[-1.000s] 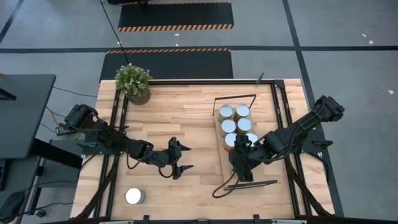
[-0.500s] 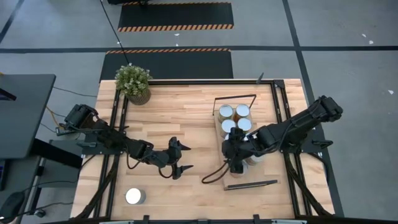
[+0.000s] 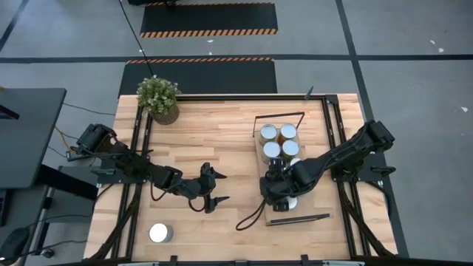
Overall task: Pick and place cans onto a shelf
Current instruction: Put the canned corn on the shelf
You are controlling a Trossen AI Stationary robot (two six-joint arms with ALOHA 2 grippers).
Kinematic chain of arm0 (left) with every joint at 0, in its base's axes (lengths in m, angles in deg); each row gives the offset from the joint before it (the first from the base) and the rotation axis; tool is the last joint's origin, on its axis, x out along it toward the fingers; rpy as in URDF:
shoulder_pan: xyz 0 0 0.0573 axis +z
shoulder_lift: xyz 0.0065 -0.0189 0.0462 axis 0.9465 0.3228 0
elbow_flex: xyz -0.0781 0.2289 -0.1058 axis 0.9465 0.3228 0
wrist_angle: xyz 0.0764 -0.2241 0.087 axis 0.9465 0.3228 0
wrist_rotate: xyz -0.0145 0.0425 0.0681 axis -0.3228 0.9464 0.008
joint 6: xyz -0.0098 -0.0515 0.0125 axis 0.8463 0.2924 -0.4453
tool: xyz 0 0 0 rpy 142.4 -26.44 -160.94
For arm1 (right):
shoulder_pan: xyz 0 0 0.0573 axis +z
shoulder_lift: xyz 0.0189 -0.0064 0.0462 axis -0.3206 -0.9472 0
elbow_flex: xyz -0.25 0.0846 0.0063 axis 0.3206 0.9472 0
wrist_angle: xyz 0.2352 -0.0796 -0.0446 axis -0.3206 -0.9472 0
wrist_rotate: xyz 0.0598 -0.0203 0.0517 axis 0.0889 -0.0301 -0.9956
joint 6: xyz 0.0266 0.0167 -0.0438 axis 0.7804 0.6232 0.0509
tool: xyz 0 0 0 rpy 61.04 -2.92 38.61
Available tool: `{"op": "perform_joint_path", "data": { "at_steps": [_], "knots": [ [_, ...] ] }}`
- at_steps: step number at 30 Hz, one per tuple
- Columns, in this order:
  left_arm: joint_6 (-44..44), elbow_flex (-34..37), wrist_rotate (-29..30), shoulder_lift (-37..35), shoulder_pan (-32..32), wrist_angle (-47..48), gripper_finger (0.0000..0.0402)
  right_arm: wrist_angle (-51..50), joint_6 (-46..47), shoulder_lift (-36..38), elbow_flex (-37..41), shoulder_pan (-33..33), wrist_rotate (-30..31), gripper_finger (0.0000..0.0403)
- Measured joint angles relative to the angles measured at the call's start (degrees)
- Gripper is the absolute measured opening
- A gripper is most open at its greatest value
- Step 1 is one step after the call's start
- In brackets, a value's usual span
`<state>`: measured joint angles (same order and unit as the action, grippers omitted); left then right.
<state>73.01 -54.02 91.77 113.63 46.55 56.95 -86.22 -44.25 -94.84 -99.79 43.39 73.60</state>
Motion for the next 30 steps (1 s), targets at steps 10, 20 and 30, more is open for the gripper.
{"op": "perform_joint_path", "data": {
  "at_steps": [10, 20, 30],
  "knots": [
    [-1.12, 0.00, -0.02, 0.00, -0.03, 0.00, 0.0389, 0.24, 2.59, -0.29, -2.68, 0.97, -4.22, 0.0364],
    [-1.68, 0.00, -0.09, 0.00, -0.56, -0.07, 0.0389, 0.74, -15.13, -0.28, -3.27, 0.21, -1.19, 0.0364],
    [-1.70, 0.00, -0.05, 0.00, -0.57, -0.02, 0.0389, 3.69, -37.61, -0.28, -3.27, -2.24, -3.31, 0.0364]
  ]
}}
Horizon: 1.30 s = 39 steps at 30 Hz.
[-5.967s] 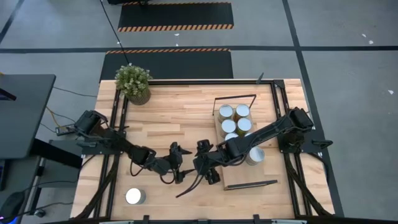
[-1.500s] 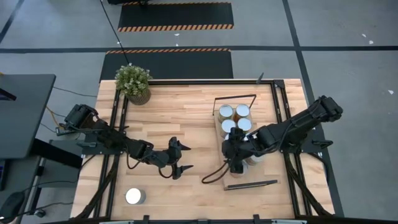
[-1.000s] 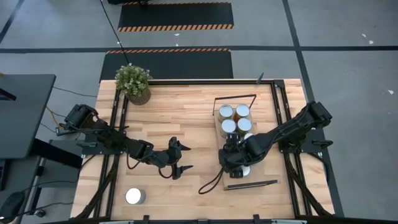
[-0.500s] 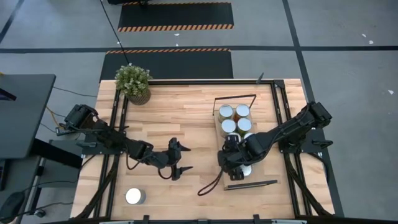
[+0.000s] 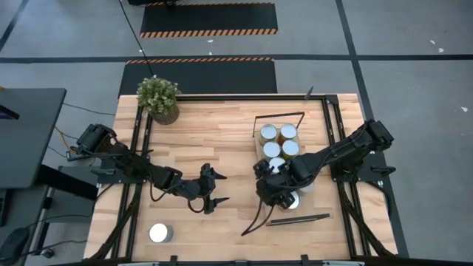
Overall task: Pick and place cans onto a shelf
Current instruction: Put the canned corn on the shelf
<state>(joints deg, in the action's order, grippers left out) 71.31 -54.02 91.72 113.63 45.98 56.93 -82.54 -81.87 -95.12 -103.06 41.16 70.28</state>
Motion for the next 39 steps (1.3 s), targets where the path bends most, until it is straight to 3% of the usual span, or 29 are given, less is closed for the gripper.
{"op": "perform_joint_path", "data": {
  "at_steps": [6, 27, 33, 39],
  "knots": [
    [-0.93, 0.00, 0.00, 0.00, 0.07, 0.00, 0.0389, -1.72, -8.45, 0.00, 0.00, -0.11, -4.24, 0.0364],
    [-1.16, 0.00, -0.77, 0.00, 0.22, -0.02, 0.0389, -15.20, -6.47, 0.00, 0.00, 4.90, -2.85, 0.0346],
    [-1.09, 0.00, -1.46, 0.00, 0.20, -0.04, 0.0389, -11.51, -6.36, 0.00, -0.68, 5.68, -0.17, 0.0346],
    [-1.16, 0.00, -1.49, 0.00, 0.36, -0.07, 0.0389, -5.55, -7.51, 0.02, -2.12, 5.14, -5.91, 0.0346]
  ]
}}
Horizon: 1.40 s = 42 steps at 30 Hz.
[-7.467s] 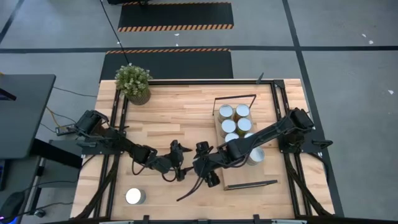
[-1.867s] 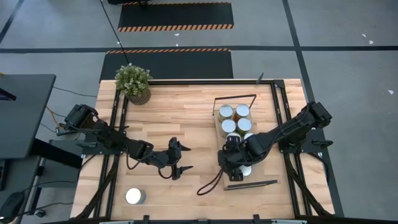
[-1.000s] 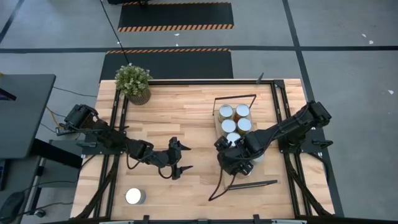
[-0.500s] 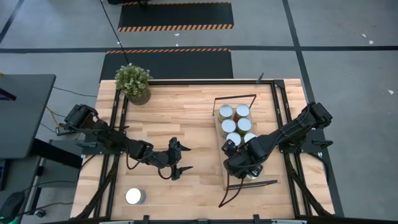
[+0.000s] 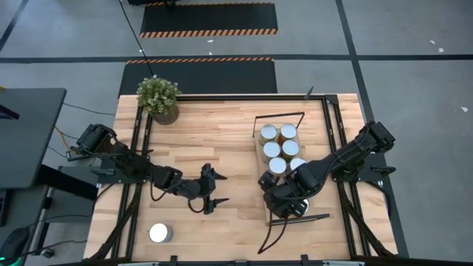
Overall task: Pick and place cans onto a shelf
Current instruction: Put the canned corn on the shelf
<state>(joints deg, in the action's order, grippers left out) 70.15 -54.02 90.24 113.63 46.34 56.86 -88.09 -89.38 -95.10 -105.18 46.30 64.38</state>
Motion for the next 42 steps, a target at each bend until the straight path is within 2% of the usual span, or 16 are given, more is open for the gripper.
{"op": "perform_joint_path", "data": {
  "at_steps": [2, 9, 26, 33, 38, 42],
  "knots": [
    [0.00, 0.00, 0.00, 0.00, 0.08, -0.01, 0.0389, -0.83, 0.56, 0.00, 0.02, -0.80, -2.00, 0.0346],
    [0.04, 0.00, 0.00, 0.00, -0.14, -0.01, 0.0389, -1.52, 11.40, 0.00, 0.02, -3.87, -7.85, 0.0346],
    [0.05, 0.02, 0.00, 0.00, 0.12, -0.01, 0.0389, -12.36, 19.28, 0.00, 0.04, -2.83, -8.33, 0.0346],
    [-0.40, 0.02, -0.03, 0.00, -0.10, -0.01, 0.0389, -13.27, 18.31, 0.00, 0.04, -2.83, -8.32, 0.0346],
    [-0.55, 0.02, -5.97, 0.00, -0.10, 0.12, 0.0389, -13.00, 17.17, 0.00, 0.07, -2.83, -8.31, 0.0346],
    [-0.39, 0.02, -6.99, 0.00, -0.14, 0.12, 0.0389, -10.64, 16.69, 0.00, 0.09, -2.83, -8.33, 0.0346]
  ]
}}
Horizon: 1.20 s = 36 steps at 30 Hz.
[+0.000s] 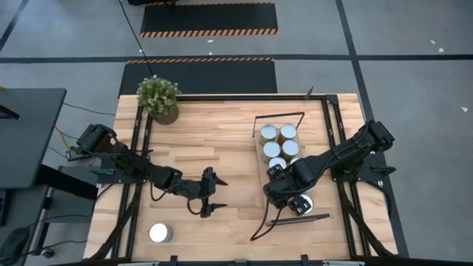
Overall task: Pick and place cans onto a shelf
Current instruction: Put the canned corn on the shelf, then put the canned cherries on the shelf
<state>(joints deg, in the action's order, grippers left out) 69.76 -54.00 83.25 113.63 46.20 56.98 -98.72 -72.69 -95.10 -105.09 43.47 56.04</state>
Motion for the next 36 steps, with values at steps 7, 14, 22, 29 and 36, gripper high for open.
{"op": "perform_joint_path", "data": {
  "at_steps": [7, 14, 22, 29, 36],
  "knots": [
    [-0.07, 0.00, 0.06, 0.00, 0.04, 0.00, 0.0389, 2.66, 0.49, 0.00, 0.00, 0.80, -2.02, 0.0346],
    [-1.44, 0.00, 0.15, 0.00, 0.04, 0.02, 0.0389, -0.99, 3.70, 0.00, 0.02, 0.98, -3.50, 0.0346],
    [0.48, 0.00, 0.15, 0.00, -0.02, 0.04, 0.0389, -5.49, 8.33, 0.00, 0.02, 1.03, -4.12, 0.0346],
    [0.92, 0.00, -0.25, -0.02, -0.02, 0.32, 0.0389, -0.81, 3.88, 0.00, 0.02, 1.01, -2.95, 0.0346],
    [8.54, 0.00, -7.93, -0.16, -0.02, 7.33, 0.0389, 6.75, 8.39, 0.00, 0.02, 0.03, -1.29, 0.0346]
  ]
}}
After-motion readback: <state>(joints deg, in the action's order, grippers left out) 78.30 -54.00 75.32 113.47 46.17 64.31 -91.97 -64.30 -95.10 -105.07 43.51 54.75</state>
